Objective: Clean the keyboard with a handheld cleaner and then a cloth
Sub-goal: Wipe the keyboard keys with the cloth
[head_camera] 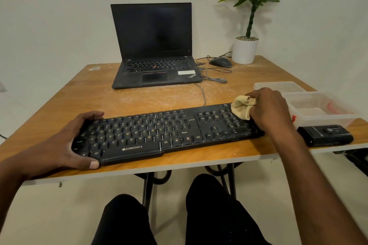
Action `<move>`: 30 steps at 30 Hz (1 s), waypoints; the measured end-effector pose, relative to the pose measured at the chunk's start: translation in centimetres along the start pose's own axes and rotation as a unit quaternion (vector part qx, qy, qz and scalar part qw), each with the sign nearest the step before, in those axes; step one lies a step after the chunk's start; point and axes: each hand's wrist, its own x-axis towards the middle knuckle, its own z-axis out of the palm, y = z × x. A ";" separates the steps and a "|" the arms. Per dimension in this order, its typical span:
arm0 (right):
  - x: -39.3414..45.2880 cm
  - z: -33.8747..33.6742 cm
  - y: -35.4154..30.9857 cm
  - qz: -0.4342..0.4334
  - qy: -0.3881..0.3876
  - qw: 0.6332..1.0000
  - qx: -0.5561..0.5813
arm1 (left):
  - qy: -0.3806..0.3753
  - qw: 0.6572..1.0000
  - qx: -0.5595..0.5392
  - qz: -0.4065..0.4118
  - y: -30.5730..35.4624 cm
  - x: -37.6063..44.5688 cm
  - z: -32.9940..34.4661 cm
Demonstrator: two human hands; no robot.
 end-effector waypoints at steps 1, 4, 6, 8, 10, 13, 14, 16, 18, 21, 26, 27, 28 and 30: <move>-0.3 0.1 -0.3 -0.002 0.002 1.000 -0.001 | 0.000 1.000 0.000 0.001 -0.2 0.0 0.0; -1.4 0.9 -2.3 -0.044 0.005 0.999 0.017 | 0.003 1.000 0.000 0.009 -0.7 0.2 -0.2; -2.0 1.5 -3.5 -0.082 -0.004 0.996 0.023 | -0.002 1.000 0.000 0.014 -0.9 0.3 -0.2; -2.0 1.6 -3.6 -0.097 -0.007 0.995 0.019 | 0.000 1.000 -0.003 0.012 -1.0 0.4 -0.2; -1.7 1.1 -2.5 -0.070 -0.008 0.997 0.020 | 0.004 1.000 -0.002 0.007 -1.0 0.4 -0.2; -1.5 0.0 0.1 -0.015 0.016 1.000 -0.013 | 0.007 1.000 0.001 0.004 -1.1 0.4 -0.2; -1.4 -0.3 0.7 -0.003 0.024 1.000 -0.014 | 0.008 1.000 0.000 0.001 -1.2 0.4 -0.2; -1.8 -0.3 0.8 0.006 0.026 1.000 -0.004 | 0.010 1.000 -0.002 -0.002 -1.3 0.4 -0.3; -2.4 0.1 -0.1 -0.013 0.022 1.000 0.003 | 0.011 1.000 0.003 0.008 -1.5 0.5 -0.3; -3.5 1.1 -2.3 -0.072 0.007 0.997 0.036 | 0.008 1.000 0.005 0.017 -1.7 0.6 -0.4; -4.1 1.5 -2.1 -0.106 0.002 0.994 0.037 | 0.012 1.000 0.009 0.013 -1.7 0.7 -0.3; -4.1 1.2 -1.5 -0.094 0.008 0.995 0.034 | 0.013 1.000 0.007 0.012 -1.6 0.7 -0.3; -4.0 0.8 -0.9 -0.078 0.017 0.997 0.020 | 0.013 1.000 0.005 0.009 -1.6 0.6 -0.3; -3.8 0.2 0.6 -0.043 0.037 0.998 -0.007 | 0.010 1.000 0.005 0.005 -1.6 0.6 -0.3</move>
